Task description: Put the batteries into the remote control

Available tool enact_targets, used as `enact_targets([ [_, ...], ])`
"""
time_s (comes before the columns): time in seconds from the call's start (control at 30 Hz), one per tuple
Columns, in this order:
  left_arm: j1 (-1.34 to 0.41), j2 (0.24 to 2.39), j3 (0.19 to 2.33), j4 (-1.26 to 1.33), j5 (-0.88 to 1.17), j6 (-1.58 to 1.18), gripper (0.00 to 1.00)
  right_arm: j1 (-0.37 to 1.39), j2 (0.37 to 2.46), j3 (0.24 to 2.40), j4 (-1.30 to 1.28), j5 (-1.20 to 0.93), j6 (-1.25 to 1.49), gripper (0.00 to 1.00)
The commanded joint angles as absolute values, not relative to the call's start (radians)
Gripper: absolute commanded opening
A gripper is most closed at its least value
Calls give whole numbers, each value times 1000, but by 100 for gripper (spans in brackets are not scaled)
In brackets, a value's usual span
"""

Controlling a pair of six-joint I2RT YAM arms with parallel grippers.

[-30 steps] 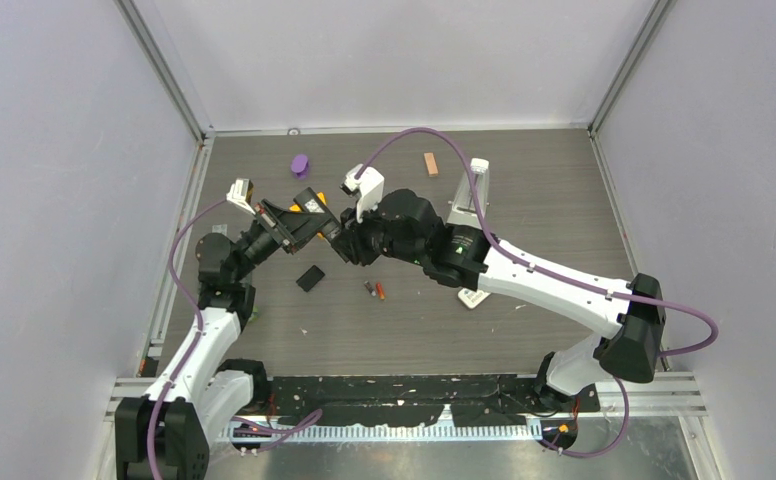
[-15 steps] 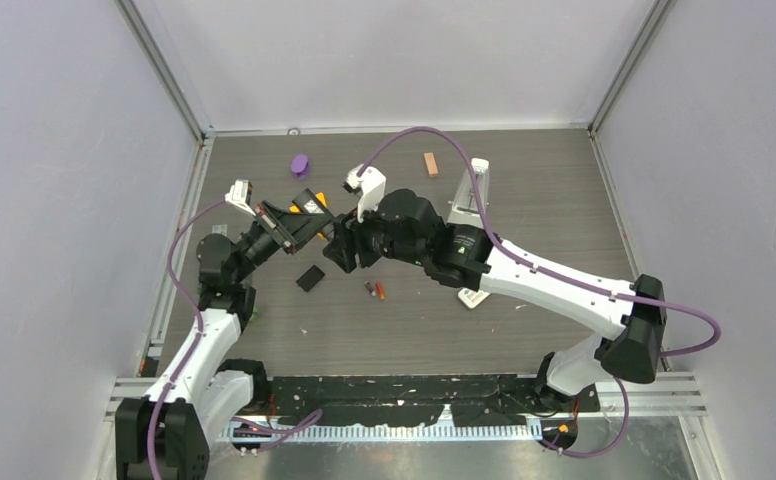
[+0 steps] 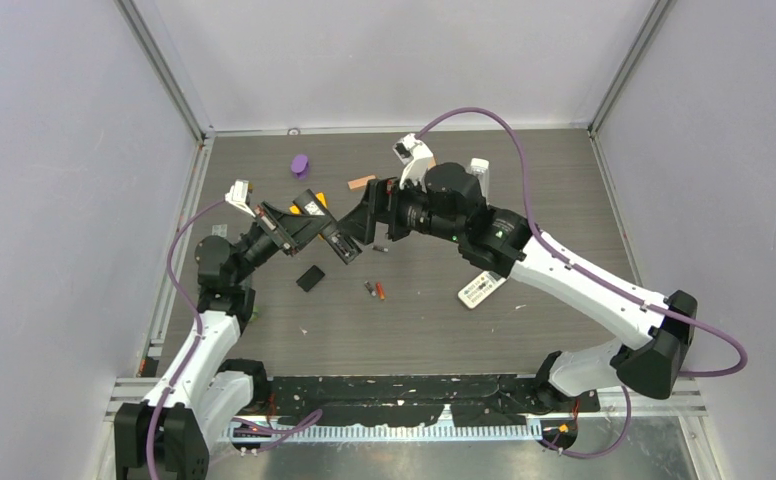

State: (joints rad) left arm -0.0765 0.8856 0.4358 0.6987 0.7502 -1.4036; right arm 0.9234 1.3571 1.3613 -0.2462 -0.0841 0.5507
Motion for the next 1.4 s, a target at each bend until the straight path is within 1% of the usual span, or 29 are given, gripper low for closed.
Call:
enact_targets([
  [0.0,-77,857,462,747,770,-1397,0,880,1385,1344,-185,-249,706,100],
  [0.07,-77,855,462,747,767,-1398,0,864,1411,1341,-185,-301,778,100],
  [0.2,-77,863,462,747,766,-1400,0,858,1435,1292,-92,-398,882,99],
  [0.4,-77,868,465,751,762,-1405,0,857,1479,1282,-49,-443,943,97],
  [0.63,-78,863,466,755,768,-1394,0,851,1509,1232,58,-471,1041,100],
  [0.83,-78,862,465,756,775,-1386,0,843,1534,1214,101,-500,1092,93],
  [0.93,-79,859,465,763,778,-1381,0,836,1532,1188,149,-505,1127,86],
  [1.17,-79,855,462,766,781,-1371,0,830,1530,1148,198,-504,1165,80],
  [1.37,-78,855,458,779,779,-1374,0,830,1529,1123,231,-507,1172,72],
])
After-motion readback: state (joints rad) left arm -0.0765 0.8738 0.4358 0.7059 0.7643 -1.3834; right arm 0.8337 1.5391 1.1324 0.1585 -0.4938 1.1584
